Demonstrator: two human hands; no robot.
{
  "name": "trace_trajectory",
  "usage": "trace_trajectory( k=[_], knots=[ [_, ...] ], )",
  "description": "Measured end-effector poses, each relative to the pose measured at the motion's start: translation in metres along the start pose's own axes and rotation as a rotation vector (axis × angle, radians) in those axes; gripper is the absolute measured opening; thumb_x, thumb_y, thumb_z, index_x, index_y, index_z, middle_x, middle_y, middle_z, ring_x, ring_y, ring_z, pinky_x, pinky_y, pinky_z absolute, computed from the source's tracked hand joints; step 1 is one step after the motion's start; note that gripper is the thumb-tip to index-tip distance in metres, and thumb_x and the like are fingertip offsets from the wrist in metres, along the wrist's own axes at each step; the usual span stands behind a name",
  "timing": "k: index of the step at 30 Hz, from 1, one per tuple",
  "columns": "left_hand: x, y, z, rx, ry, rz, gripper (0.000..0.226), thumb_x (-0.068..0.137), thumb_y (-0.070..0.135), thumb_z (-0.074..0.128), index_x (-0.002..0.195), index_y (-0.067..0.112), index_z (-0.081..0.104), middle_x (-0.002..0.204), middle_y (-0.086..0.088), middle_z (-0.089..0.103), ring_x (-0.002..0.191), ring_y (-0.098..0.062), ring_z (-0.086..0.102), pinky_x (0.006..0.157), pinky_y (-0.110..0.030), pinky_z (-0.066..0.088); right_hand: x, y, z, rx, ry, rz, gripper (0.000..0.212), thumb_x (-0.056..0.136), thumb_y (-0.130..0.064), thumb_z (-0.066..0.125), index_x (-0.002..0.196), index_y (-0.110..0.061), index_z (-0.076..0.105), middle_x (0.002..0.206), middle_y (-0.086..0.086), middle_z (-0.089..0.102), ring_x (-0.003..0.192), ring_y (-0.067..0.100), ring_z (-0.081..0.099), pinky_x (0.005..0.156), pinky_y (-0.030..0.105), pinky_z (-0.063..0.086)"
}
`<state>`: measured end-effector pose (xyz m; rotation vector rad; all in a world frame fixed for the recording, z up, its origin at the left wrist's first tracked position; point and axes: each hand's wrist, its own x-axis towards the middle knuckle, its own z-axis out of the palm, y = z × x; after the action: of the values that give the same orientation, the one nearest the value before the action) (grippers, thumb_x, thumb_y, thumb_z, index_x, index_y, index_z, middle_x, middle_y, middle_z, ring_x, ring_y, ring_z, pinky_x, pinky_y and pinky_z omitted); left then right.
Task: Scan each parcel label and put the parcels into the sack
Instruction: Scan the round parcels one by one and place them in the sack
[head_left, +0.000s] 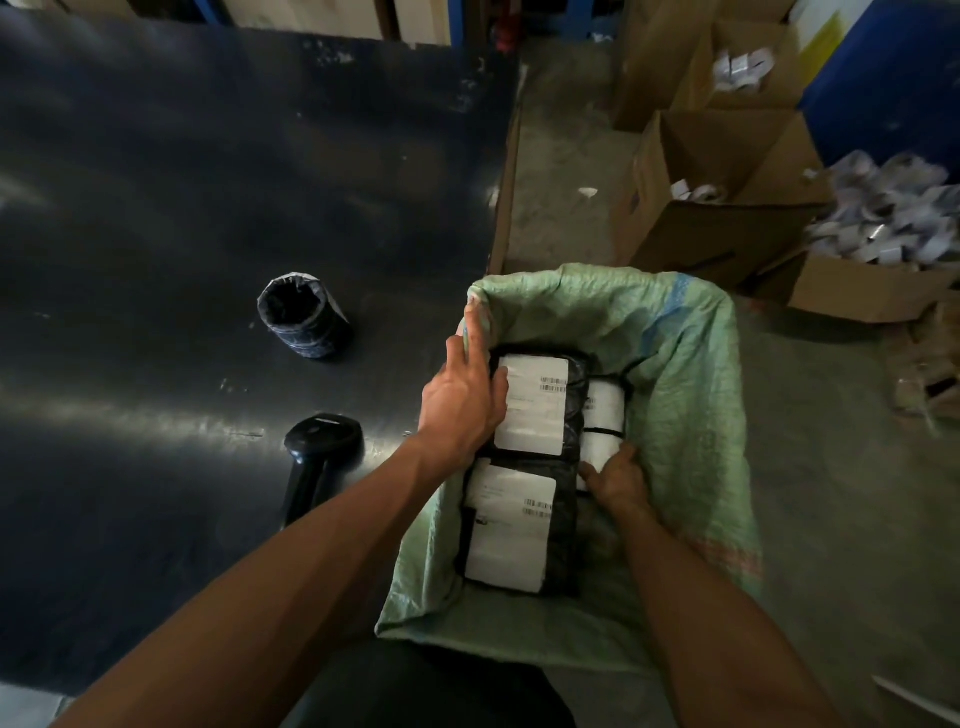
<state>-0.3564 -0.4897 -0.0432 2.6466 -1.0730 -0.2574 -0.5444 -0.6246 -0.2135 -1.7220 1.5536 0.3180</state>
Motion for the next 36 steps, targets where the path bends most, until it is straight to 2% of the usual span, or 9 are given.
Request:
trace_trajectory(
  k=[9, 13, 15, 18, 22, 26, 29, 33, 36],
  knots=[
    [-0.006, -0.005, -0.003, -0.155, -0.046, 0.055, 0.084, 0.102, 0.043, 0.042, 0.158, 0.011, -0.013, 0.147, -0.021, 0.033, 0.11, -0.041, 0.06, 0.08, -0.046, 0.053, -0.028, -0.024, -0.03, 0.028, 0.075, -0.098, 0.054, 0.1, -0.032, 0.064, 0.144, -0.003, 0.051, 0.144, 0.024, 0.056, 0.131, 0.039, 0.055, 0.104, 0.036, 0.043],
    [-0.008, -0.014, -0.016, -0.383, -0.208, 0.071, 0.082, 0.103, 0.051, 0.038, 0.154, 0.035, -0.024, 0.147, -0.021, 0.032, 0.119, -0.047, 0.053, 0.096, -0.055, 0.047, -0.051, -0.045, -0.049, 0.168, 0.145, -0.165, 0.046, 0.101, -0.027, 0.063, 0.14, -0.006, 0.055, 0.134, 0.02, 0.064, 0.121, 0.035, 0.062, 0.101, 0.035, 0.046],
    [-0.007, -0.034, -0.025, -0.359, -0.235, 0.11, 0.076, 0.1, 0.06, 0.029, 0.155, 0.038, -0.019, 0.147, -0.019, 0.034, 0.12, -0.043, 0.052, 0.097, -0.054, 0.047, -0.067, -0.062, -0.059, 0.225, 0.207, -0.215, 0.042, 0.1, -0.028, 0.063, 0.136, -0.007, 0.057, 0.13, 0.018, 0.066, 0.114, 0.033, 0.065, 0.097, 0.036, 0.049],
    [-0.006, -0.066, -0.042, -0.26, -0.207, 0.165, 0.088, 0.092, 0.073, 0.014, 0.16, 0.019, -0.002, 0.153, -0.015, 0.03, 0.128, -0.037, 0.045, 0.099, -0.05, 0.046, -0.097, -0.091, -0.071, 0.273, 0.275, -0.305, 0.036, 0.101, -0.028, 0.063, 0.133, -0.012, 0.059, 0.119, 0.008, 0.07, 0.109, 0.026, 0.066, 0.09, 0.031, 0.045],
    [0.005, -0.115, -0.069, -0.161, -0.132, 0.169, 0.069, 0.104, 0.05, 0.034, 0.158, 0.012, 0.017, 0.141, -0.021, 0.041, 0.124, -0.042, 0.05, 0.1, -0.052, 0.046, -0.141, -0.136, -0.074, 0.281, 0.28, -0.453, 0.032, 0.101, -0.038, 0.06, 0.131, -0.028, 0.058, 0.113, -0.004, 0.073, 0.096, 0.012, 0.07, 0.092, 0.039, 0.057],
    [0.026, -0.167, -0.09, 0.031, -0.071, 0.246, 0.065, 0.104, 0.045, 0.038, 0.154, 0.004, 0.027, 0.134, -0.027, 0.045, 0.118, -0.046, 0.052, 0.102, -0.053, 0.044, -0.182, -0.18, -0.057, 0.243, 0.223, -0.568, 0.023, 0.1, -0.038, 0.062, 0.122, -0.033, 0.062, 0.113, -0.004, 0.074, 0.09, 0.013, 0.074, 0.087, 0.042, 0.061],
    [0.034, -0.195, -0.105, 0.116, -0.069, 0.173, 0.065, 0.104, 0.045, 0.038, 0.155, 0.007, 0.026, 0.137, -0.029, 0.042, 0.122, -0.047, 0.048, 0.103, -0.054, 0.042, -0.209, -0.206, -0.03, 0.222, 0.175, -0.676, 0.019, 0.097, -0.037, 0.064, 0.115, -0.031, 0.066, 0.106, -0.003, 0.075, 0.086, 0.016, 0.076, 0.086, 0.045, 0.061],
    [0.035, -0.223, -0.113, 0.079, -0.096, 0.078, 0.065, 0.102, 0.046, 0.042, 0.154, 0.012, 0.024, 0.138, -0.026, 0.037, 0.124, -0.047, 0.044, 0.097, -0.058, 0.045, -0.239, -0.232, 0.022, 0.061, 0.02, -0.66, 0.031, 0.096, -0.045, 0.062, 0.122, -0.027, 0.062, 0.097, -0.002, 0.077, 0.09, 0.019, 0.075, 0.093, 0.041, 0.056],
    [0.037, -0.233, -0.115, 0.073, -0.153, 0.019, 0.068, 0.101, 0.047, 0.043, 0.156, 0.014, 0.019, 0.142, -0.025, 0.032, 0.128, -0.046, 0.041, 0.097, -0.059, 0.044, -0.245, -0.238, 0.062, -0.243, -0.091, -0.609, 0.053, 0.09, -0.062, 0.055, 0.131, -0.029, 0.052, 0.099, -0.001, 0.077, 0.106, 0.023, 0.07, 0.095, 0.041, 0.053]
  ],
)
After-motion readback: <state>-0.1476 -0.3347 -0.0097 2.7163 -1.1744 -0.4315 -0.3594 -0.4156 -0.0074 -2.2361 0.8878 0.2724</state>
